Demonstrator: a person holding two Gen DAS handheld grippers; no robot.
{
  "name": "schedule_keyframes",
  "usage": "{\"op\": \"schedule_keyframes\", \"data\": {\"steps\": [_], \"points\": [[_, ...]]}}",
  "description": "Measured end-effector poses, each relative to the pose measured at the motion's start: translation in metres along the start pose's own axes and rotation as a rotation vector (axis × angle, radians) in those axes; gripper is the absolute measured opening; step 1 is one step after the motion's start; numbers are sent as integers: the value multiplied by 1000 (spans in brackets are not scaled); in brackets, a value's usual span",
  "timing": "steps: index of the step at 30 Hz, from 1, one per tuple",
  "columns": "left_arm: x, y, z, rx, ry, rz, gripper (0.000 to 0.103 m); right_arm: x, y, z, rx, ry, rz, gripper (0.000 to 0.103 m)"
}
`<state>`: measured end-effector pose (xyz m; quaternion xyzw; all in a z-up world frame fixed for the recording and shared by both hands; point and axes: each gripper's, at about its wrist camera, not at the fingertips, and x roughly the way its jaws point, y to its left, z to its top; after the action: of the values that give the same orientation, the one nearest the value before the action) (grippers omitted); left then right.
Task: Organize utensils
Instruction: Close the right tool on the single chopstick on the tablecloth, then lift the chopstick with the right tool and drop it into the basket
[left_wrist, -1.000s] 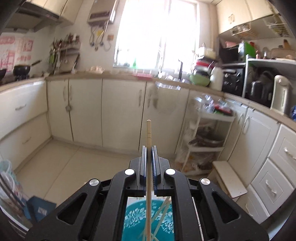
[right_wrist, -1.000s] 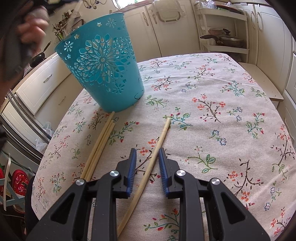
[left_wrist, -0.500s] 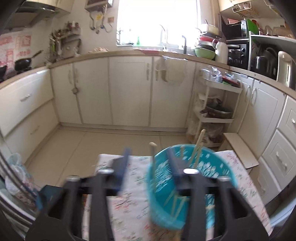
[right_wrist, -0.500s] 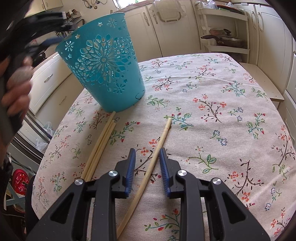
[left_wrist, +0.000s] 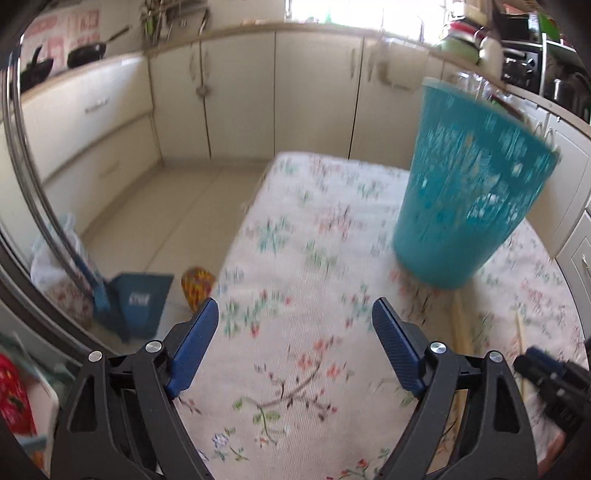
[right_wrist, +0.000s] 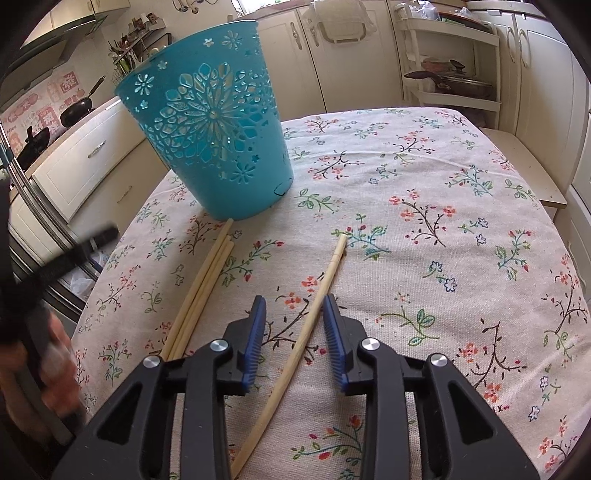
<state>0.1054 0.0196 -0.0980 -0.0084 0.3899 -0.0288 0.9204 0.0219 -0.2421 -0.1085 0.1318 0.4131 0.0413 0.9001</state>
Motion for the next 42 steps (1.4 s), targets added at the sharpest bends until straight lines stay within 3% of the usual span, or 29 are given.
{"op": "schedule_keyframes", "data": {"steps": [5, 8, 11, 15, 19, 20, 22, 30, 42], "points": [[4, -5, -4, 20, 28, -18, 84, 4, 11, 3, -59, 16, -79, 31], [6, -4, -3, 8, 39, -25, 84, 5, 20, 3, -159, 67, -65, 11], [7, -2, -1, -7, 38, -39, 84, 2, 18, 2, -188, 110, -42, 11], [11, -5, 1, 2, 55, -46, 84, 2, 13, 2, -133, 108, -46, 25], [12, -7, 1, 13, 59, -42, 84, 7, 32, -4, -204, 71, -154, 25], [12, -7, 1, 12, 61, -42, 84, 7, 31, -3, -190, 69, -153, 24], [12, -6, 0, 9, 61, -42, 84, 5, 25, -2, -148, 65, -153, 10], [11, -7, 0, 17, 64, -37, 85, -28, -5, 1, 17, 21, -41, 6], [12, -9, 0, 24, 70, -30, 86, -85, 17, 22, 22, -139, 112, 6]]}}
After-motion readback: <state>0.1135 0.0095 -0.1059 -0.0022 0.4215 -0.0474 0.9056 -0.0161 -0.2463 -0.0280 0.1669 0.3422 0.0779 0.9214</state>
